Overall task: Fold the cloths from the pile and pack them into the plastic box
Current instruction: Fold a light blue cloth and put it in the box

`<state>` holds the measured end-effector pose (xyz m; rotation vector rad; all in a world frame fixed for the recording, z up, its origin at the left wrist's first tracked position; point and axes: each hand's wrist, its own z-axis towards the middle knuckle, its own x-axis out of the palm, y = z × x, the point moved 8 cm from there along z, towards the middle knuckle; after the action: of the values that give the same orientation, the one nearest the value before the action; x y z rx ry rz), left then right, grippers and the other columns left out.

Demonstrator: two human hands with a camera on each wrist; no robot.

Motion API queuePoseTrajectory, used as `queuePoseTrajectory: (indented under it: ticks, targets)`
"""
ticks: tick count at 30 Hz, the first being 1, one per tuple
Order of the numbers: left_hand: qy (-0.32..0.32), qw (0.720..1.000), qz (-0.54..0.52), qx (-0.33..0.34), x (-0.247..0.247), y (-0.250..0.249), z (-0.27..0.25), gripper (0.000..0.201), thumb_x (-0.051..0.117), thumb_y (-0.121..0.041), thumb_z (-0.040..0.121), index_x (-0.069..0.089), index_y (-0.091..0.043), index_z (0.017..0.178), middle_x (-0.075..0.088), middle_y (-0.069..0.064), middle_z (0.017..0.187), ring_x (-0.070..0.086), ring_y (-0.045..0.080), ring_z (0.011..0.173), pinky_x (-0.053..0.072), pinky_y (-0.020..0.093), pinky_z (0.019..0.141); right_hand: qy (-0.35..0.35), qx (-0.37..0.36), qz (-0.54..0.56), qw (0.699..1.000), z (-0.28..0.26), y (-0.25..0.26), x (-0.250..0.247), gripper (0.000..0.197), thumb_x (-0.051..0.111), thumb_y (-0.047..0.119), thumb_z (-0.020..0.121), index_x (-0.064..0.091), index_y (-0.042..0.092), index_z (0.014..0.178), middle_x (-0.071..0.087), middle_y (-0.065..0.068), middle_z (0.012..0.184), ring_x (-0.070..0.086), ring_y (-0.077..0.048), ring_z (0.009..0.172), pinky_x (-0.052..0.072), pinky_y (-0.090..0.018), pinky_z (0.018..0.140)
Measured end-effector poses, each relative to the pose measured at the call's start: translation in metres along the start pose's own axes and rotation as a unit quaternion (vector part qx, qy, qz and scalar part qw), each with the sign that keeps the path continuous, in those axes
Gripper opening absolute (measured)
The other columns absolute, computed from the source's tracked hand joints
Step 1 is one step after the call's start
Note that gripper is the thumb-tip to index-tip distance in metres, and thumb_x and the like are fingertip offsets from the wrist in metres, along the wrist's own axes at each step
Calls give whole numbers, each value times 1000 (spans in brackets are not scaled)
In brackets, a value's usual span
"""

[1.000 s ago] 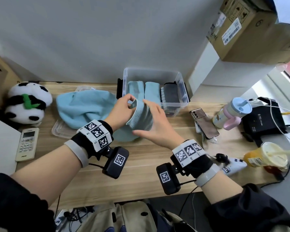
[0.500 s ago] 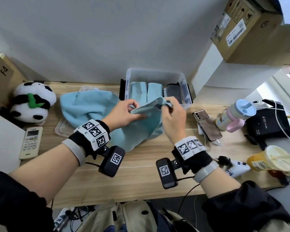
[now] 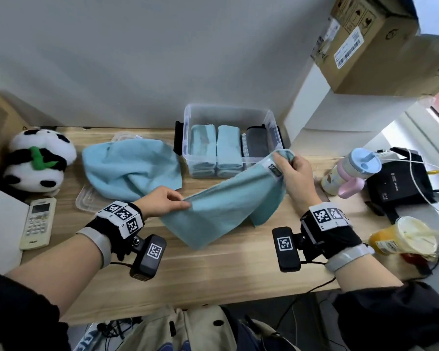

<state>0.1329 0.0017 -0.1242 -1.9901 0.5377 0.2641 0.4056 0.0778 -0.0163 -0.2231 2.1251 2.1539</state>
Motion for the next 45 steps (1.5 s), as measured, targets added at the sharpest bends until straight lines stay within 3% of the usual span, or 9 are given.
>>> queuePoseTrajectory:
  ticks: [6,11,15,21,29,33,36,39,45]
  targets:
    - [-108,993,-37,-3,-40,7,8,13,70,-9,80,62,-12,71,56,-2,57,49,2,47,37,5,44,-102,15,-37,994,11,-13,-39,27,54,17,93,59,21,67,55,13,55,45,-3,58,39,-17,54]
    - [-237,950,-198,42,-77,-27,3,18,62,-13,88,59,-19,71,56,-1,71,52,8,68,47,18,68,-126,22,-70,989,24,-11,-58,23,56,24,91,60,12,72,49,-8,69,39,-14,66,32,-28,62]
    - [-237,900,-350,105,-99,-74,3,22,48,-11,96,49,-21,76,54,-2,78,52,8,69,44,21,64,-122,-24,-62,990,32,19,-63,37,53,24,95,55,-5,72,40,-6,69,30,-5,58,25,-23,53]
    - [-224,860,-415,195,-116,-116,-12,19,48,-12,96,57,-21,81,65,-12,70,59,1,64,49,19,62,-106,-28,90,990,29,43,-68,40,61,59,76,69,20,71,67,5,77,56,-11,75,46,-28,73]
    - [-165,927,-333,54,-55,-30,1,14,52,-14,93,59,-20,82,70,-13,64,62,-3,60,49,15,64,53,167,103,979,0,-39,-45,21,48,23,95,61,13,83,74,3,71,68,-9,67,57,-24,60]
    - [-90,971,-220,-18,-9,45,10,8,57,-17,91,63,-13,95,70,3,96,62,17,92,47,24,87,152,312,24,938,-41,-126,-29,23,49,20,95,64,2,94,74,-5,78,70,-12,63,55,-20,56]
    - [-38,977,-197,-70,26,93,8,11,53,-6,92,62,-9,87,69,-8,75,58,16,82,47,10,67,174,388,-41,904,-70,-182,-30,29,53,17,94,61,-7,108,69,-18,100,68,-16,73,55,-21,71]
    - [16,973,-187,-133,59,124,-3,11,50,-4,93,60,-4,91,64,1,79,63,4,67,46,7,57,182,440,-118,871,-92,-219,-37,40,55,21,93,57,-14,114,65,-22,107,64,-25,88,49,-33,89]
    - [-37,971,-172,-164,64,148,-9,16,52,-8,93,61,2,102,70,4,83,61,6,66,46,9,57,183,437,-172,864,-102,-241,-46,30,52,24,95,63,-2,105,66,-17,105,64,-28,91,49,-34,80]
